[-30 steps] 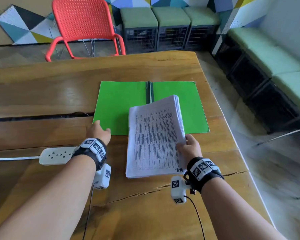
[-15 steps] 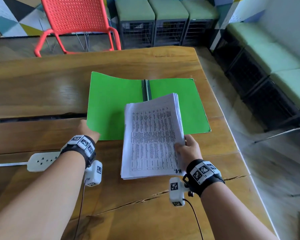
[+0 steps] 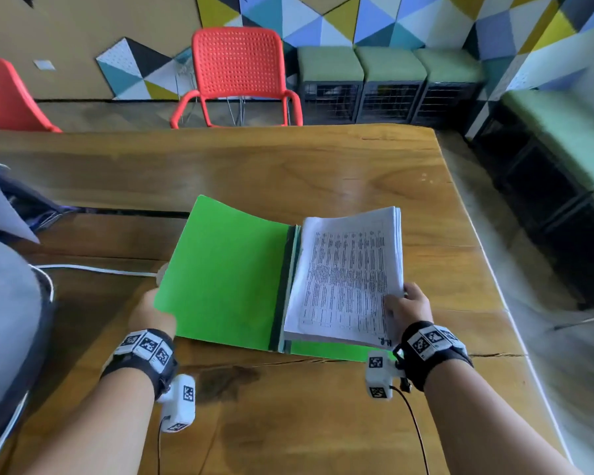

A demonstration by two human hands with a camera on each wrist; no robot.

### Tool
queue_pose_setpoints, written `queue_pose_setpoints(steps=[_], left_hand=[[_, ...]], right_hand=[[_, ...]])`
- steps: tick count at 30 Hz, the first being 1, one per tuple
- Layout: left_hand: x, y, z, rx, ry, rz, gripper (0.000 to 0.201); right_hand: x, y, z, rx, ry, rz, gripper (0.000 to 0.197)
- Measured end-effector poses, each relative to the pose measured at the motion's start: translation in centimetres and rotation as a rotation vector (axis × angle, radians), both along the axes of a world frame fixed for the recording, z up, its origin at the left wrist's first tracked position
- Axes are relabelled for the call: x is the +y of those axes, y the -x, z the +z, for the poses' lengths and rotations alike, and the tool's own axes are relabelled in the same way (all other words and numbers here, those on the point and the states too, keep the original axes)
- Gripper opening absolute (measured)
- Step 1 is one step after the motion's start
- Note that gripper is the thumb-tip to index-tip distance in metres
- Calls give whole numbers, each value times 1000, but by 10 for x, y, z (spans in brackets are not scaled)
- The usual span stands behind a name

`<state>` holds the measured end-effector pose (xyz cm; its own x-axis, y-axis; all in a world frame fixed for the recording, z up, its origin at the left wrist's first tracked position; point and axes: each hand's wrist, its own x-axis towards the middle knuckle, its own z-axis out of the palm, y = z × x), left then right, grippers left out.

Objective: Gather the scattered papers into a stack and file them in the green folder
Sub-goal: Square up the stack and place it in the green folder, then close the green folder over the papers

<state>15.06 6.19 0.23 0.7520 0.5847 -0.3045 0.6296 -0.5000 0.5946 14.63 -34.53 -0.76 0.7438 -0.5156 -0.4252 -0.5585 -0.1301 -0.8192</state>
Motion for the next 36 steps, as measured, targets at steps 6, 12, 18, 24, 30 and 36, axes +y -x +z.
queue_pose_setpoints(steps=[6, 12, 18, 24, 30, 36], left_hand=[[22, 31, -5, -189, 240, 395, 64], [-22, 34, 26, -592, 645, 418, 22], [-104, 65, 61, -730, 716, -354, 85], [-137, 65, 24, -431, 551, -582, 65], [-140, 31, -33, 139, 38, -543, 64], [-147, 24, -45, 165, -53, -539, 74]], right_hand=[[20, 23, -34, 100, 43, 49, 16], [20, 19, -28, 93, 73, 57, 13], [14, 15, -13, 55, 88, 92, 12], [12, 17, -14, 66, 59, 140, 12], [5, 15, -40, 57, -64, 147, 19], [18, 16, -26, 121, -500, 119, 38]])
